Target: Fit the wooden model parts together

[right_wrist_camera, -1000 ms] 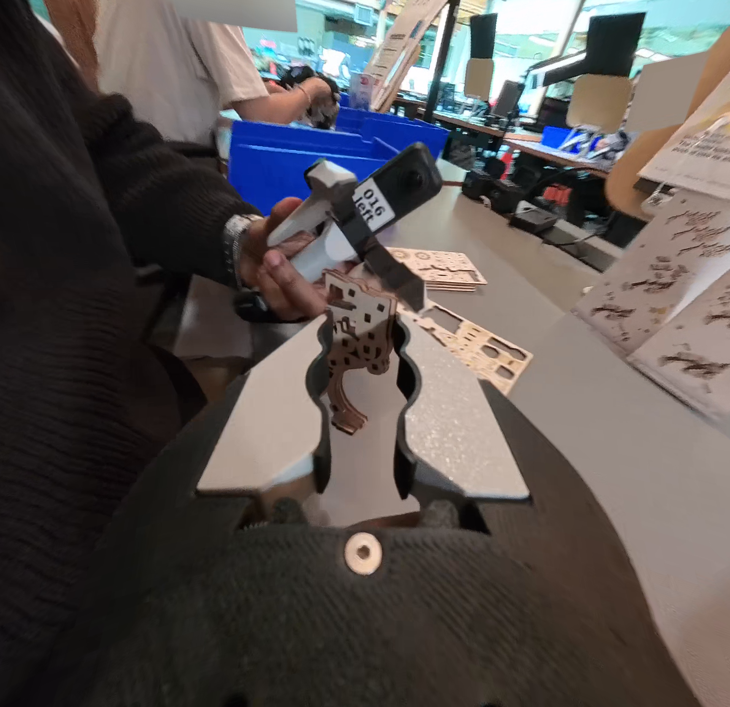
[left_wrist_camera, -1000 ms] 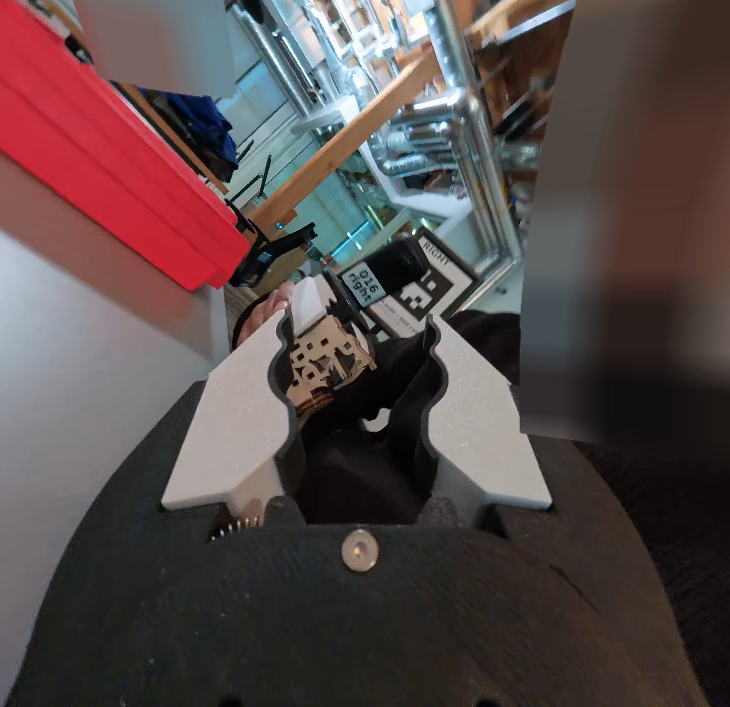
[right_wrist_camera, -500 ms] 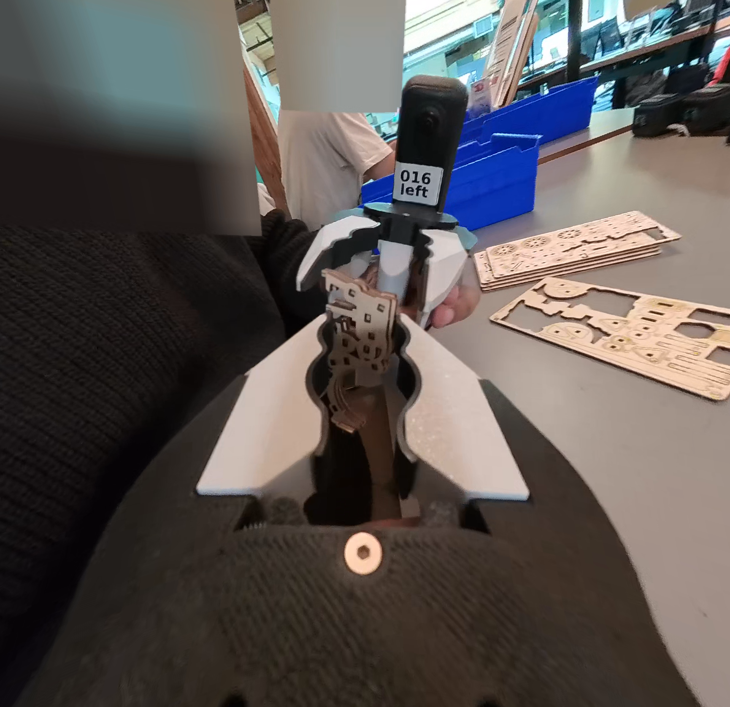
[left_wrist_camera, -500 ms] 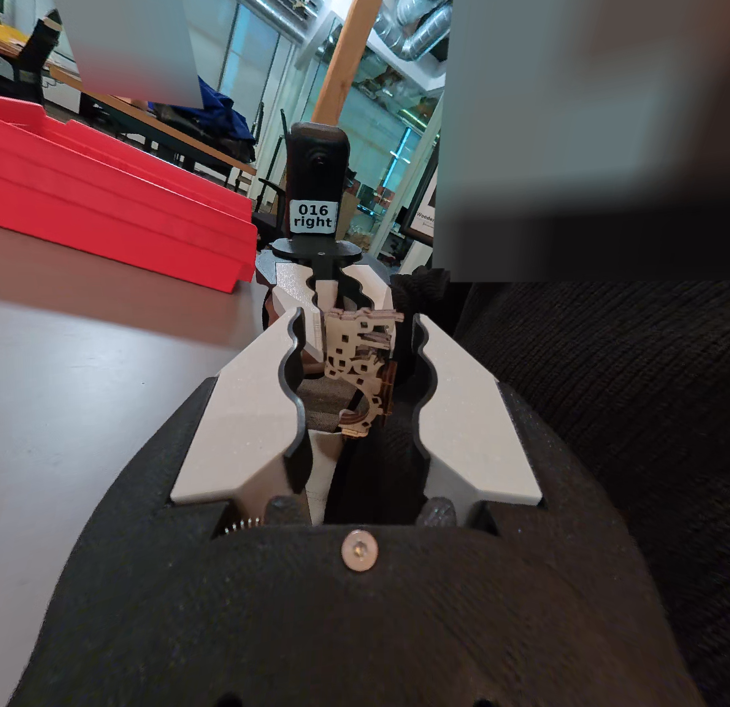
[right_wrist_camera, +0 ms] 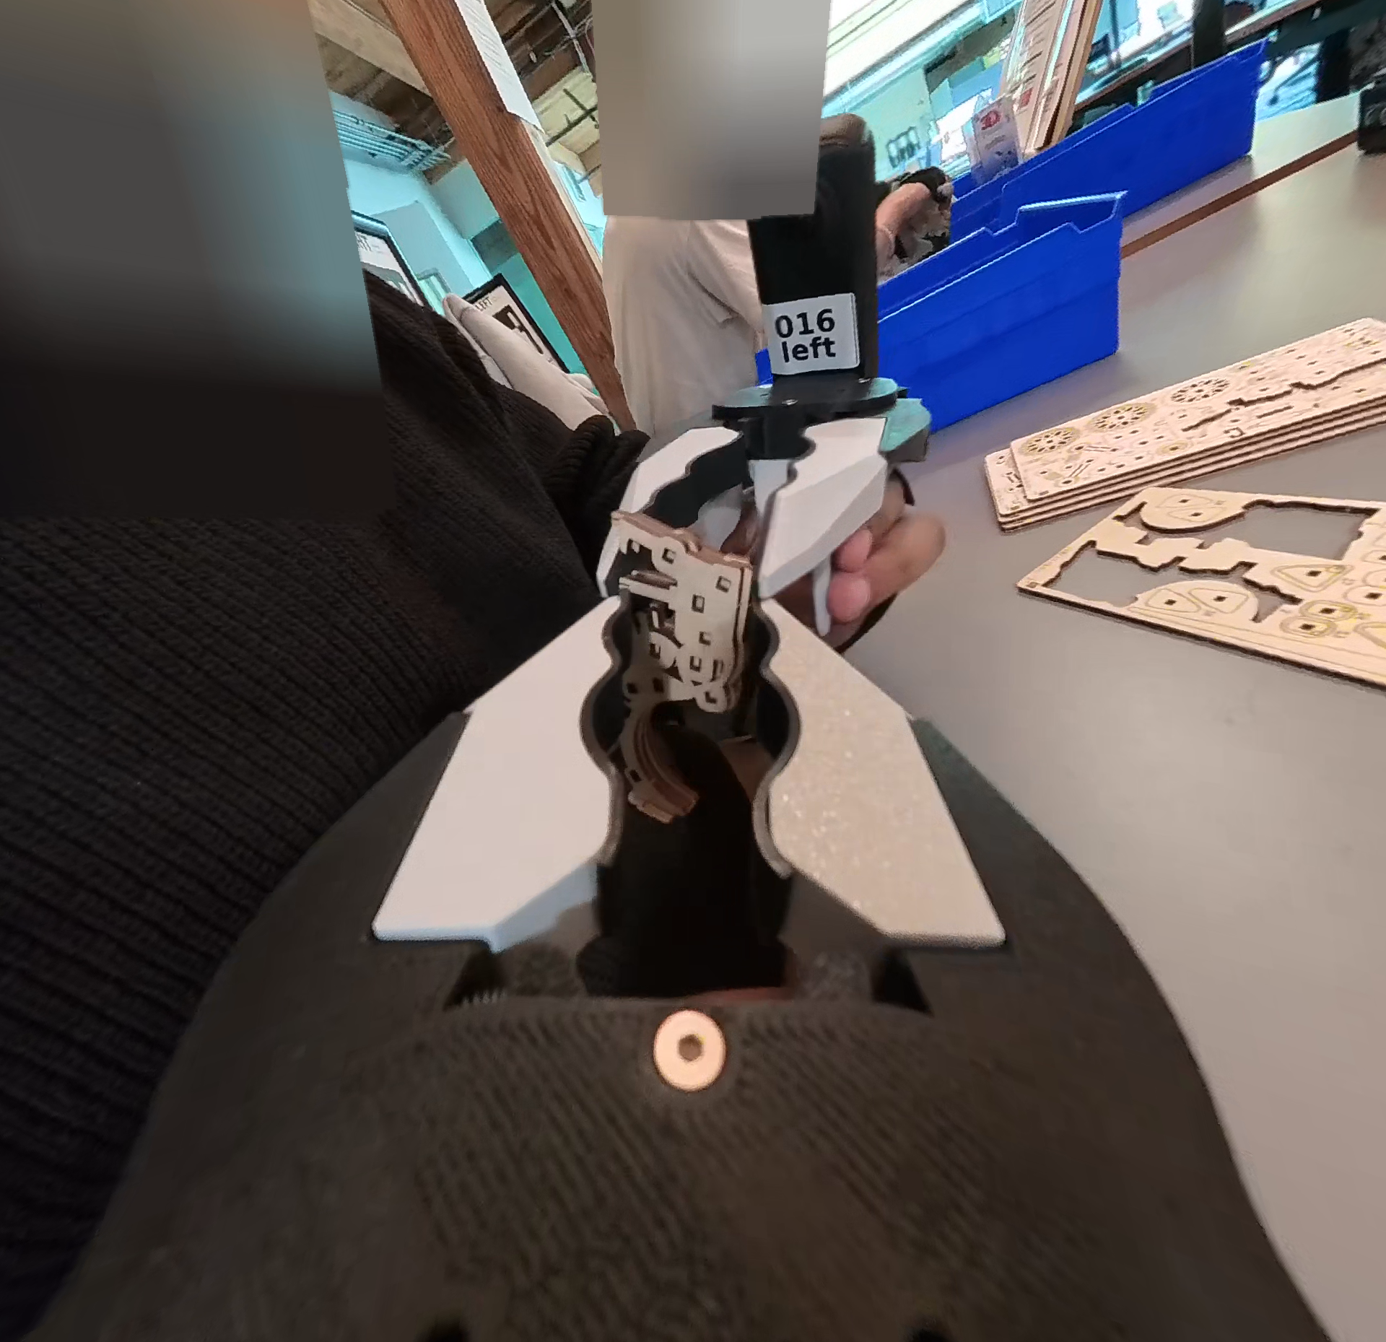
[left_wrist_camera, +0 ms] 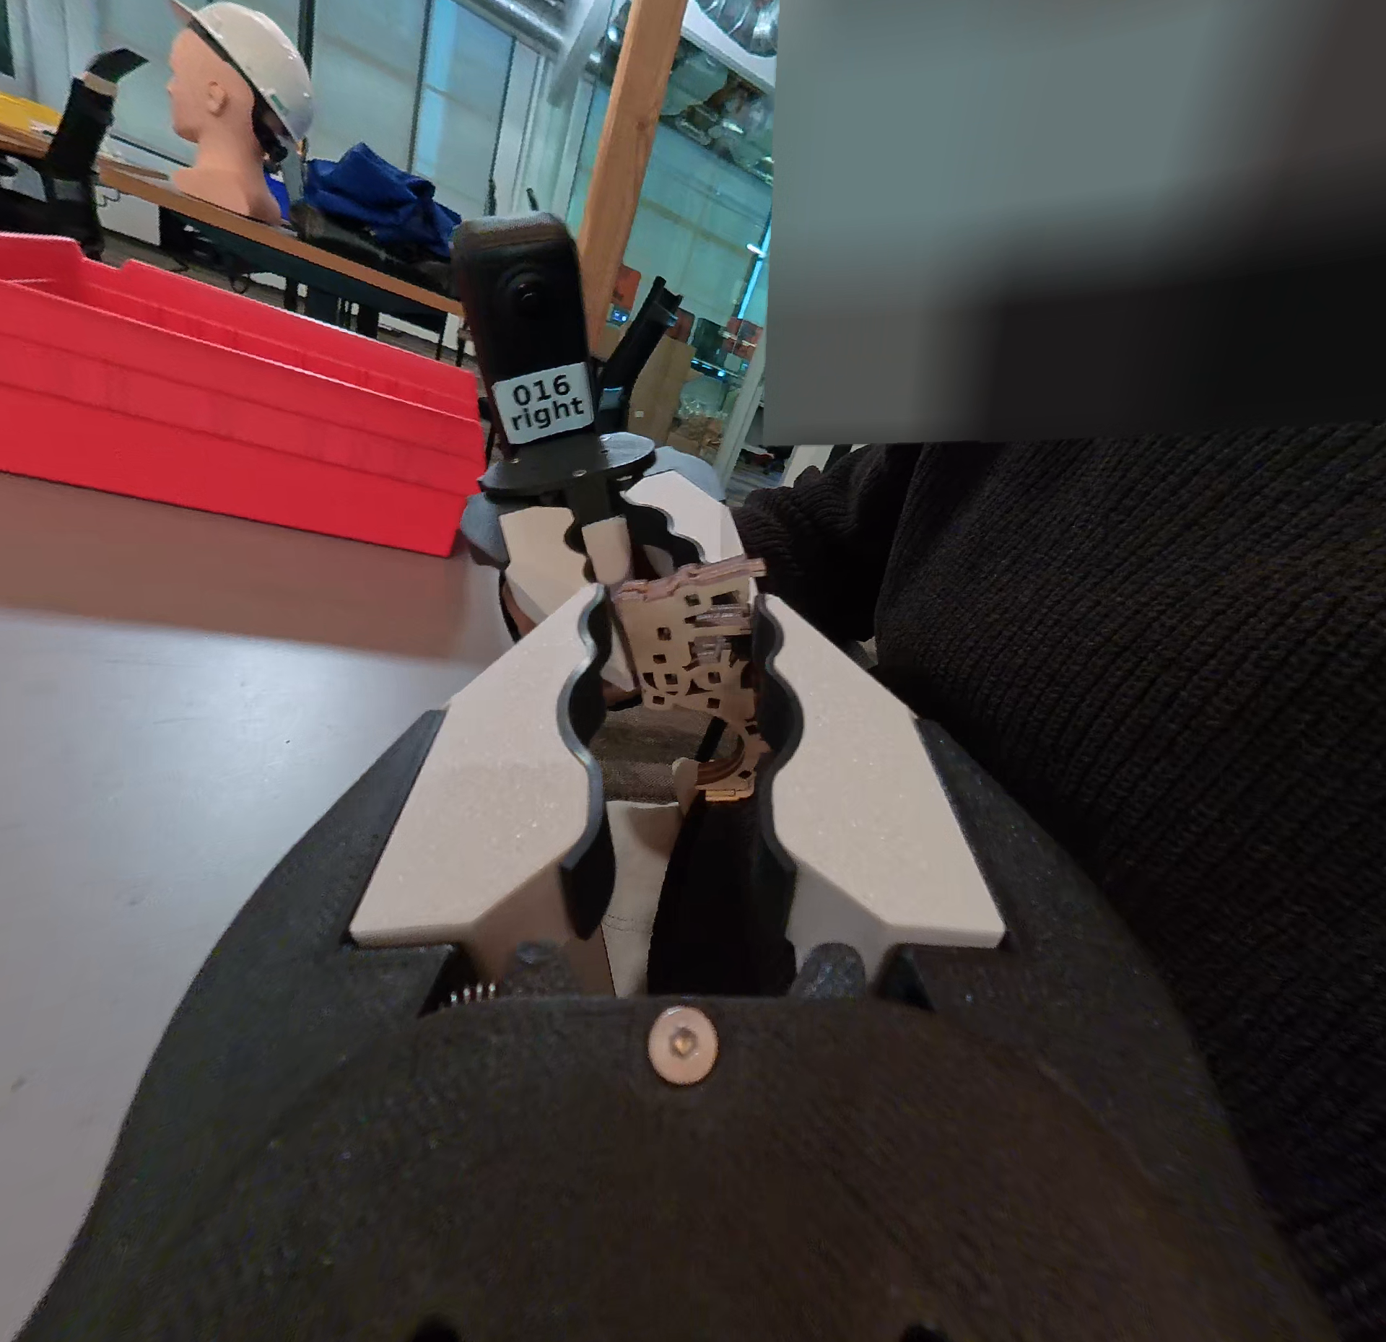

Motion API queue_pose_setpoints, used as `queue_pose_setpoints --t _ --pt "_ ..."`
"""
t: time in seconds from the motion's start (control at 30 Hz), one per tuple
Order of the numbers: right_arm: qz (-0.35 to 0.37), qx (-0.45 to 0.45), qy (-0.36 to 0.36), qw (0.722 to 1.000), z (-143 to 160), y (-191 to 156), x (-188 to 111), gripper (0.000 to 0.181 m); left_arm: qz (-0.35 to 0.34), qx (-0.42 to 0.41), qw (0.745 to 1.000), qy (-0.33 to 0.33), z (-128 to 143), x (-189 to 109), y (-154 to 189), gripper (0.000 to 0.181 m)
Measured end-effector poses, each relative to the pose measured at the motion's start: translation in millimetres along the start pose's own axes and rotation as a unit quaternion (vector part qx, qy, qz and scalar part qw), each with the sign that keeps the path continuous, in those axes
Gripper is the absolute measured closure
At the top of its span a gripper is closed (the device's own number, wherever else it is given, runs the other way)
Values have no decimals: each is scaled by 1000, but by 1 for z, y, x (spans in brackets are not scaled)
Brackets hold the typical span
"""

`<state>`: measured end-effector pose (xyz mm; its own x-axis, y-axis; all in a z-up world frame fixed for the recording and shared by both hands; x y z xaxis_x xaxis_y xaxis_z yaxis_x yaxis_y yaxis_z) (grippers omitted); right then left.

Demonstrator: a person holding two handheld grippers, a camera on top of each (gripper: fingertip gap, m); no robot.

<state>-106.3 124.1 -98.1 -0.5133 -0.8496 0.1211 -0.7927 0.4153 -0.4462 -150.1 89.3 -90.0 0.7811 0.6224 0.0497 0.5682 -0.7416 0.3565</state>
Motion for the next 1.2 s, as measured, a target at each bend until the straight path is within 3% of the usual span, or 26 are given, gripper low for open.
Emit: queue_pose_setpoints --t 0.27,0.6,0.87,1.0,1.2 --pt "0 4 4 1000 -1 0 0 151 0 5 1000 5 -1 -1 0 147" --pt "83 -76 13 994 -9 10 -7 144 -47 47 997 37 -10 -6 -6 148" --pt "121 -160 17 980 -16 3 -2 154 -32 5 997 65 -14 -8 -8 148" --pt "126 -146 28 981 -18 5 -3 147 -19 -16 997 79 -15 -10 -9 148" --pt "122 -141 33 982 -19 4 -4 160 4 -57 994 96 -19 -12 -9 148"
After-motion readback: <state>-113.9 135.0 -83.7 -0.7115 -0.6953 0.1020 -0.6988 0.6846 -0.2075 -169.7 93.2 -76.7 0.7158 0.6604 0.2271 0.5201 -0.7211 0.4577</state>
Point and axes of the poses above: each gripper's, where its closed fingertips meet, x out along the fingers, z out of its underside, y = z × x across the jaws, the point moved 4 cm from there along -x, back along the fingers, and after that the axes turned 10 degrees about -z, right-handed, at the moved point
